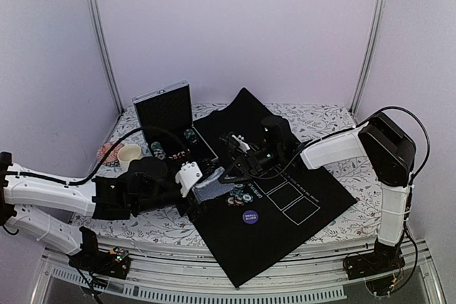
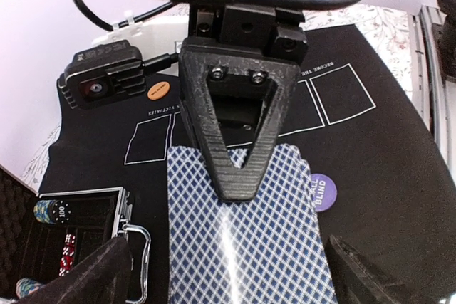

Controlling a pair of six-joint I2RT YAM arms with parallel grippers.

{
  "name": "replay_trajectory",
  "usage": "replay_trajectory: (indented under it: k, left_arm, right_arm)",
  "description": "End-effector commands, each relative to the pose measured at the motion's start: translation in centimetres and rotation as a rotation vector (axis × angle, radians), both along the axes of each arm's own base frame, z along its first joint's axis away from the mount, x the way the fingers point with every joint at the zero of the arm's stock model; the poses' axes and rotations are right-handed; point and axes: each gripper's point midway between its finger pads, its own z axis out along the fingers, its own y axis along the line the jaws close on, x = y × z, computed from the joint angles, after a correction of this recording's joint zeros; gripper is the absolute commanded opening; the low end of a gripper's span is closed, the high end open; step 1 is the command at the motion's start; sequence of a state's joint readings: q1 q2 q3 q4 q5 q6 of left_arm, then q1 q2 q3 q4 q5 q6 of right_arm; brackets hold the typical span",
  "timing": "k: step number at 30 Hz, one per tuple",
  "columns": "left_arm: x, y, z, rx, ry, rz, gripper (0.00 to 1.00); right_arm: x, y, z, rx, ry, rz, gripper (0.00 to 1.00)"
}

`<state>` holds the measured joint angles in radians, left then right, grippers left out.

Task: Distribute texas hold em gaming equipment
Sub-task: Pass from the right arm to the left

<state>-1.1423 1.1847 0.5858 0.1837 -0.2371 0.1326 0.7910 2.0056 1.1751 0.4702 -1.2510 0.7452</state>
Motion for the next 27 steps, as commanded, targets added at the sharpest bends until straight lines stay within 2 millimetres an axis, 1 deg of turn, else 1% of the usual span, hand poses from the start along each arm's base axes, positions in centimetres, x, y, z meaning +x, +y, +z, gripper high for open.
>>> replay_trajectory:
  k: [1, 5, 8, 11, 12, 16, 17, 18, 21, 23, 24, 27]
  left_arm:
    - [1.0, -0.4, -0.3, 0.022, -0.033, 0.01, 0.93]
    - [1.3, -0.5, -0.7, 0.039, -0.024, 0.014, 0.81]
    - [1.3, -0.3, -0.6, 0.03, -0.023, 0.021, 0.75]
    - [1.4, 0.0, -0.4, 0.025, -0.026, 0.029, 0.62]
    - [1.5, 0.2, -0.4, 0.028, -0.026, 0.035, 0.6]
    - [1.6, 0.5, -0.4, 0.03, -0.019, 0.046, 0.58]
    - [1.7, 0.6, -0.3, 0.03, -0.016, 0.046, 0.56]
    - [1.6, 0.5, -0.2, 0.028, -0.016, 0.04, 0.54]
    - [1.5, 0.3, 0.2, 0.022, -0.015, 0.033, 0.52]
    - [1.5, 0.2, 0.3, 0.019, -0.016, 0.031, 0.51]
    - [1.5, 0.2, 0.4, 0.019, -0.018, 0.031, 0.51]
    - [1.6, 0.2, 0.7, 0.016, -0.025, 0.033, 0.49]
  right_arm:
    - [0.2, -0.1, 2.4, 0.034, -0.036, -0.01, 0.02]
    - [0.3, -0.1, 2.4, 0.029, -0.038, -0.016, 0.02]
    - [0.2, -0.1, 2.5, 0.026, -0.04, -0.019, 0.02]
    - [0.3, -0.2, 2.3, 0.02, -0.039, -0.025, 0.02]
    - [0.3, -0.2, 2.4, 0.021, -0.042, -0.024, 0.02]
    - [0.2, -0.2, 2.5, 0.021, -0.046, -0.025, 0.03]
    - [0.2, -0.3, 2.5, 0.02, -0.044, -0.024, 0.03]
    - [0.2, -0.2, 2.4, 0.017, -0.043, -0.025, 0.05]
    - [0.3, -0.2, 2.3, 0.008, -0.047, -0.033, 0.15]
    - [0.5, -0.1, 2.1, -0.002, -0.051, -0.044, 0.25]
    - [0.6, -0.1, 2.0, -0.012, -0.052, -0.052, 0.29]
    - [0.8, -0.2, 1.1, -0.046, -0.06, -0.071, 0.36]
